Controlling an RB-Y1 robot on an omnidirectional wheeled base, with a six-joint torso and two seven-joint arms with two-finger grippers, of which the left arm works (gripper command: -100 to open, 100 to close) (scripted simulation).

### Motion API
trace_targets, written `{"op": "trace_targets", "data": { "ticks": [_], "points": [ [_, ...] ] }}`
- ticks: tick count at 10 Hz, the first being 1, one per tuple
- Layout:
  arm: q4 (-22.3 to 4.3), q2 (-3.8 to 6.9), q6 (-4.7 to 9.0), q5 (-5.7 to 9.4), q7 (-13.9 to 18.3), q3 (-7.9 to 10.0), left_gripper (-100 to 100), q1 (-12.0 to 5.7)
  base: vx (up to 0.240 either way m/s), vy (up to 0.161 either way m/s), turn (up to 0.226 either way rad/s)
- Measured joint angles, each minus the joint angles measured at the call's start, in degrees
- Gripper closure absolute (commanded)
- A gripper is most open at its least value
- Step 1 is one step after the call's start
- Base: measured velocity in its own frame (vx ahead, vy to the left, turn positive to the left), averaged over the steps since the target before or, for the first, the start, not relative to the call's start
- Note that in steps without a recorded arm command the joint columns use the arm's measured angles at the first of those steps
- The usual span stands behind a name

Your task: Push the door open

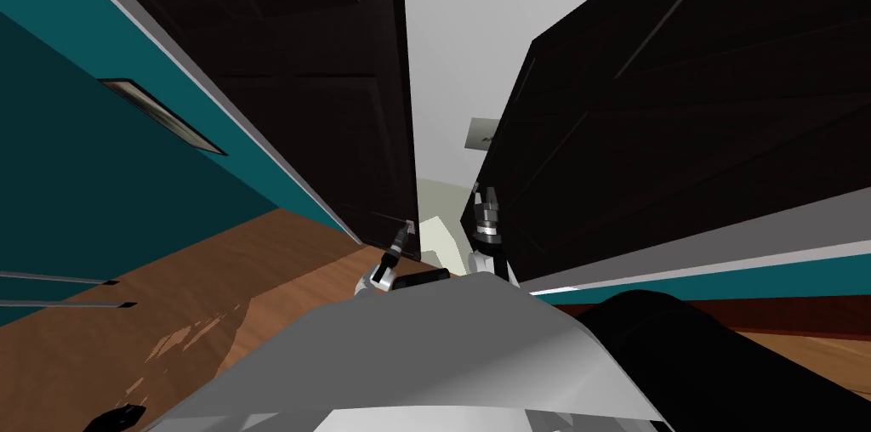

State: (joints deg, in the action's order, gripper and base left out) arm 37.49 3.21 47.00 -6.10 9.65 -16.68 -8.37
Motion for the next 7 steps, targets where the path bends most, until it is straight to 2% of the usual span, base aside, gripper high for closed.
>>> {"op": "trace_targets", "data": {
  "ticks": [2,5,7],
  "points": [
    [-0.08,0.03,-0.06,-0.01,0.00,-0.01,100,0.11,-0.003,0.001,0.002],
    [-1.07,0.15,0.06,0.15,-0.44,0.69,100,0.21,0.115,-0.081,0.034],
    [-2.41,0.21,0.38,0.39,-0.70,1.39,100,-0.71,0.100,-0.045,0.002]
  ]
}}
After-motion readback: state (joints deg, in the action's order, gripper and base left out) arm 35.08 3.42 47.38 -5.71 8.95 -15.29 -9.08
